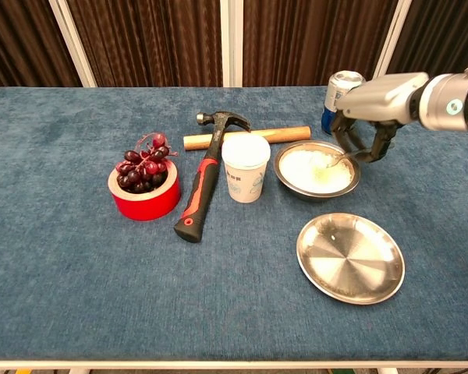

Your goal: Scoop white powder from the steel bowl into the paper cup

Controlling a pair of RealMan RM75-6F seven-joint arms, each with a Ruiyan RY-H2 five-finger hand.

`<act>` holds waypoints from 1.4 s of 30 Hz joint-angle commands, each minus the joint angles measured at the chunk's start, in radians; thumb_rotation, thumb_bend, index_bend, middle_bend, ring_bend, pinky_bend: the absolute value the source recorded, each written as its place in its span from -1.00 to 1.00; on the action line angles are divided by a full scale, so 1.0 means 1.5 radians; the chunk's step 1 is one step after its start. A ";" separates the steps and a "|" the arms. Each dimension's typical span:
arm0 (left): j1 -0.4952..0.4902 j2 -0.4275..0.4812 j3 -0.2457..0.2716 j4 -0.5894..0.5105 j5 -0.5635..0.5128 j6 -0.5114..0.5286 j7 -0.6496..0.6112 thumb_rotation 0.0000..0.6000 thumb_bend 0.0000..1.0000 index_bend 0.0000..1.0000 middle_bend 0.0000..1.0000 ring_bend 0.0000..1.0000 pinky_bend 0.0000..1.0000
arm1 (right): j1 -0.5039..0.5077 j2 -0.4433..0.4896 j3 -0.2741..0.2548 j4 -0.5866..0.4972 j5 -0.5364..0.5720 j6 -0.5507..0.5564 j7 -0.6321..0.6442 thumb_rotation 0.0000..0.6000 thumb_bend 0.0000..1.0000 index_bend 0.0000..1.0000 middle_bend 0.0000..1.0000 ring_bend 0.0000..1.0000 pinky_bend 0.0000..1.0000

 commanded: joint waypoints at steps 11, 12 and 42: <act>-0.005 0.003 -0.003 -0.005 0.000 -0.004 0.005 1.00 -0.79 -0.61 -0.80 -0.91 -0.94 | 0.017 0.060 0.041 -0.075 -0.021 -0.013 0.012 1.00 -0.35 0.19 0.16 -0.55 -1.00; -0.004 0.002 -0.003 -0.005 0.000 -0.004 0.005 1.00 -0.79 -0.61 -0.80 -0.91 -0.94 | 0.023 0.061 0.045 -0.079 -0.018 -0.016 0.010 1.00 -0.35 0.19 0.16 -0.55 -1.00; 0.010 -0.015 0.003 0.027 -0.003 0.004 -0.038 1.00 -0.79 -0.61 -0.80 -0.91 -0.94 | 0.233 -0.087 -0.048 -0.088 0.062 0.163 -0.446 1.00 -0.35 0.19 0.16 -0.55 -1.00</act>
